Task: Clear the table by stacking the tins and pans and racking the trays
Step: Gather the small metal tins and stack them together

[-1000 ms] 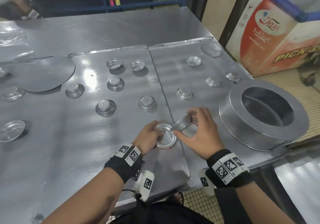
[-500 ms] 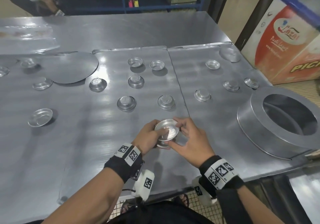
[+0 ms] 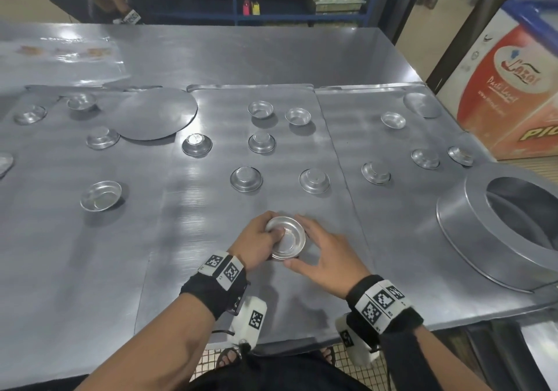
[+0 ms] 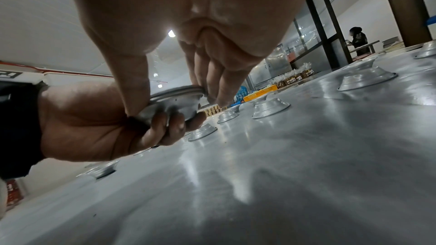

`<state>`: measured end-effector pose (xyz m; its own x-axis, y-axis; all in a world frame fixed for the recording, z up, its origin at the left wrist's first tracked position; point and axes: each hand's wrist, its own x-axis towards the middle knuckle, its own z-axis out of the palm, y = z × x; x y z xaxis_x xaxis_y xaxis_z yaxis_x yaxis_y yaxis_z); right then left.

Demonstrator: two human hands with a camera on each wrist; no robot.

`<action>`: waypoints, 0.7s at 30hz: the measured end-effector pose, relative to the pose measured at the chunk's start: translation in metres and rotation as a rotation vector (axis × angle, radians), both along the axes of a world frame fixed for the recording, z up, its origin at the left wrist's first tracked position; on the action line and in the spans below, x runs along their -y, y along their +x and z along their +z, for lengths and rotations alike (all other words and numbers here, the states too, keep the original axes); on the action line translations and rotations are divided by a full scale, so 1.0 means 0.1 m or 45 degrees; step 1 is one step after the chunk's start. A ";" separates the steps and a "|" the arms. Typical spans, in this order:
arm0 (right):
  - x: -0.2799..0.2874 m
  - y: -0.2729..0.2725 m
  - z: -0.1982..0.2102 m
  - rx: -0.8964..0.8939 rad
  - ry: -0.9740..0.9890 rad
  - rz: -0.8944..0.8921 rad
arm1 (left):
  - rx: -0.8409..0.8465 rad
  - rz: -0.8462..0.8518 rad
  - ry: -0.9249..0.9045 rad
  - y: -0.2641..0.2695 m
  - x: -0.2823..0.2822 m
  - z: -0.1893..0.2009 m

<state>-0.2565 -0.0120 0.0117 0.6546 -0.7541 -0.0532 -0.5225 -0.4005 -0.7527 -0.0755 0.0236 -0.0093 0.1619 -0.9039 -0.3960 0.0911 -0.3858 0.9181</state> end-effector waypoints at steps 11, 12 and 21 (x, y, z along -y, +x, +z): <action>0.44 0.35 -0.02 -0.408 -0.147 0.003 | -0.014 0.046 0.030 0.50 -0.08 -0.04; 0.51 0.39 -0.02 -0.447 -0.171 -0.008 | -0.036 0.039 0.032 0.54 -0.08 -0.04; 1.28 0.74 -0.09 -0.674 -0.355 -0.103 | -0.055 0.147 0.002 0.75 -0.10 0.05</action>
<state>-0.1824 -0.1397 0.0023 0.5331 -0.8328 -0.1490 -0.8345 -0.4887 -0.2544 -0.0003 0.0335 -0.0041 0.2477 -0.8796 -0.4061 0.1745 -0.3718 0.9117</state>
